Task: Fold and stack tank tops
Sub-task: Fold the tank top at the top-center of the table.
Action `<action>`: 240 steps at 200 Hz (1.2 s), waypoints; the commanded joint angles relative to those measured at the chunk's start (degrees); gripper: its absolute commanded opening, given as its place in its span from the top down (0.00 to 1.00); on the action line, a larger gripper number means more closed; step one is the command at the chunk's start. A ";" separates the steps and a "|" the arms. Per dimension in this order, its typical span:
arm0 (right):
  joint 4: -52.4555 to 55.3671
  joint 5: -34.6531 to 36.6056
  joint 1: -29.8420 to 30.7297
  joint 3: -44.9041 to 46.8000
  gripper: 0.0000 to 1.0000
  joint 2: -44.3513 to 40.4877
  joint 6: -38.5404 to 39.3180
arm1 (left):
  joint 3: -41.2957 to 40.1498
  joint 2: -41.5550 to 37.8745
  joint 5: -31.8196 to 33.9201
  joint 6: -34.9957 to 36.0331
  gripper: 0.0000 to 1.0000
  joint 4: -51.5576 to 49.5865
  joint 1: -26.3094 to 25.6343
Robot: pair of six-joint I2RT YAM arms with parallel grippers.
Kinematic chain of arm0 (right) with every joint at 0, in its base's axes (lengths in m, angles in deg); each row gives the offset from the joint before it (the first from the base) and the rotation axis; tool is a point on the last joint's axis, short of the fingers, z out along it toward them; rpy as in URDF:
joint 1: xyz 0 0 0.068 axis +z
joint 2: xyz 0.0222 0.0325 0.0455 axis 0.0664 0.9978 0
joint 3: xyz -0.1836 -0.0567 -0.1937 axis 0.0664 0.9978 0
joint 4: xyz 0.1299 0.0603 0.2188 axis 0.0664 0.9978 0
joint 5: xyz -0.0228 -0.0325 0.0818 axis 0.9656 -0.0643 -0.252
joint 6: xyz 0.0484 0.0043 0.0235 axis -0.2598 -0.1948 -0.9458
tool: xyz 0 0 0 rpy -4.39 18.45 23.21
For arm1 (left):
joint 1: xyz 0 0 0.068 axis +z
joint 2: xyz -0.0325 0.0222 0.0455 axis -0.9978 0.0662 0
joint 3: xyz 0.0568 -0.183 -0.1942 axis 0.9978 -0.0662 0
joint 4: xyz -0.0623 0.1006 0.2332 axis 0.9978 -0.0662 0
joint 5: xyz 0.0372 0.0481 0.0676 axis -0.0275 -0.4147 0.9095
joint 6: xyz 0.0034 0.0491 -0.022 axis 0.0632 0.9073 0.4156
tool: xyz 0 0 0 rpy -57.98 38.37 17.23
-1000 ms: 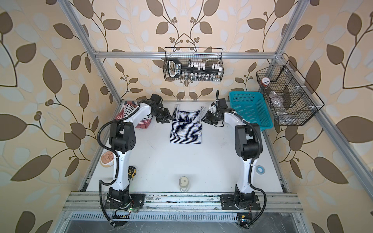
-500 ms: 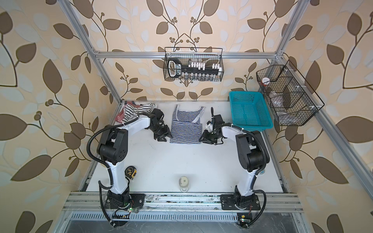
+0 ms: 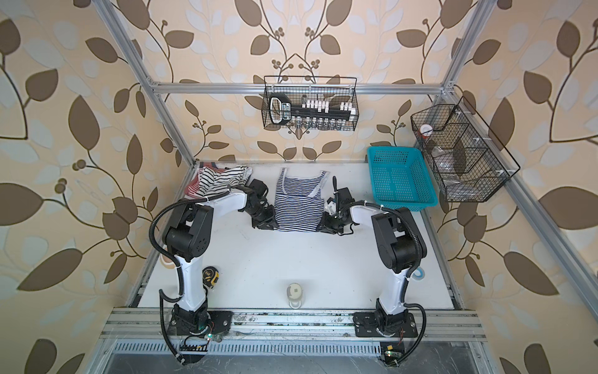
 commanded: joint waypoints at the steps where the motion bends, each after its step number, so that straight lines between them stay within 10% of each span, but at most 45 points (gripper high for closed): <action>1: -0.28 -0.57 0.38 0.14 0.97 0.54 0.50 | -1.26 -0.83 -0.13 -0.50 0.93 -0.10 0.13; 156: 2.79 6.02 8.66 16.45 1.00 -27.63 -3.98 | -18.97 -26.27 3.73 -6.25 1.00 -0.05 -6.58; 240: 8.58 6.68 7.89 11.47 1.00 -34.61 -3.52 | -13.95 -33.23 7.03 -7.13 1.00 -5.20 -7.17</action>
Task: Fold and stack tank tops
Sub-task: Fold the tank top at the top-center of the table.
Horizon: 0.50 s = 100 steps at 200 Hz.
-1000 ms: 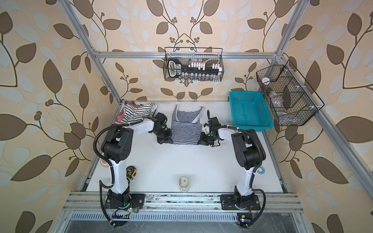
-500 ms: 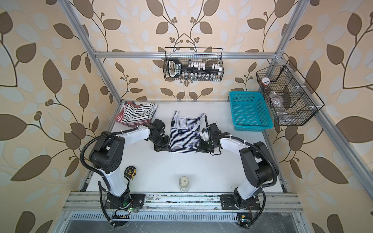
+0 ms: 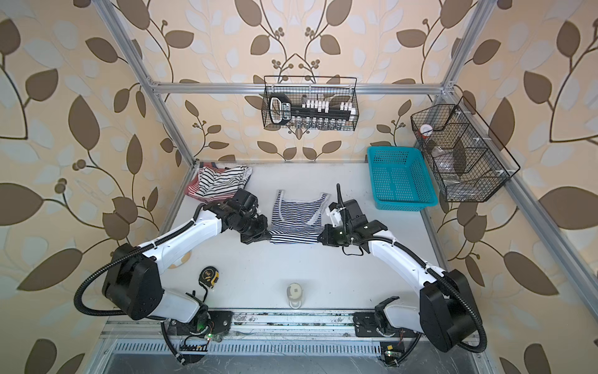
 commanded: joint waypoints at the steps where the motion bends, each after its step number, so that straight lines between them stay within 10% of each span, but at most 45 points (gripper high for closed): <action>1: 2.40 0.56 -0.77 -3.47 1.00 0.69 0.22 | 3.99 -0.94 2.68 -0.31 1.00 -3.05 -0.30; 100: 3.81 -8.80 -8.32 -25.36 1.00 23.93 5.95 | 26.42 17.66 1.74 3.89 1.00 -5.69 5.50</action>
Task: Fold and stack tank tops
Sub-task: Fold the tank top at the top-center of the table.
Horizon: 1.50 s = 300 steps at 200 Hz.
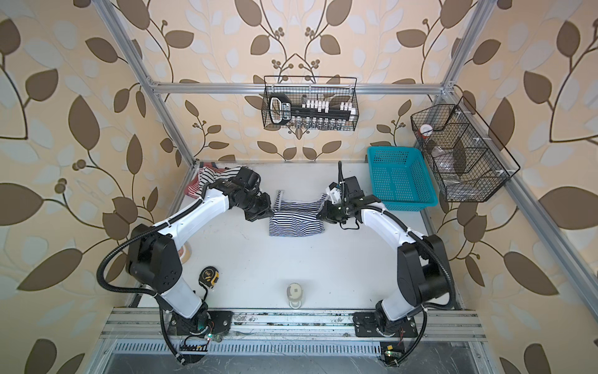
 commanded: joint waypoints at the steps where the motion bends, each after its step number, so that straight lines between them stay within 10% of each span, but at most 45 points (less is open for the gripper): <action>1: 2.09 -2.80 -0.95 -5.67 1.00 4.18 2.75 | 6.00 3.12 -0.14 2.48 1.00 -2.45 1.11; 145: -0.32 -7.56 -7.17 -25.10 0.97 29.09 -0.75 | 34.34 31.39 -5.36 5.73 1.00 -6.00 7.29; 224: -5.75 -7.82 -9.44 -29.77 0.68 34.44 -4.88 | 39.82 38.01 -9.01 1.21 0.63 1.32 9.36; 300: -9.46 -6.24 -9.89 -20.86 0.69 24.04 -4.08 | 37.13 28.26 -2.19 7.14 0.52 -3.65 11.12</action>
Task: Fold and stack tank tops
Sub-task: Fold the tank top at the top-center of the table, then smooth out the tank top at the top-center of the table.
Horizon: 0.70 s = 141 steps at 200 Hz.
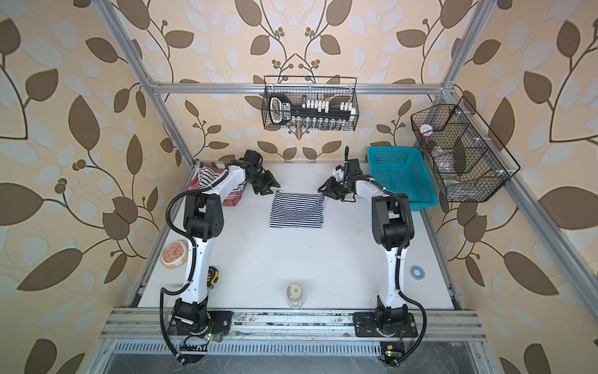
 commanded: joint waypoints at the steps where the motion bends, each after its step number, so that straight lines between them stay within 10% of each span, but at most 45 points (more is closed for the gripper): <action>1: -1.68 0.21 -0.16 3.61 0.69 -5.85 0.76 | -0.87 -9.46 3.77 4.50 0.52 -3.93 0.79; 80: -0.20 -3.51 4.07 6.24 0.99 -4.06 4.00 | -19.74 -16.95 -4.95 4.30 0.85 4.85 -1.18; 141: -2.27 -5.15 4.07 -0.42 1.00 5.98 1.51 | -15.29 -7.71 -11.89 1.25 0.83 11.55 -2.16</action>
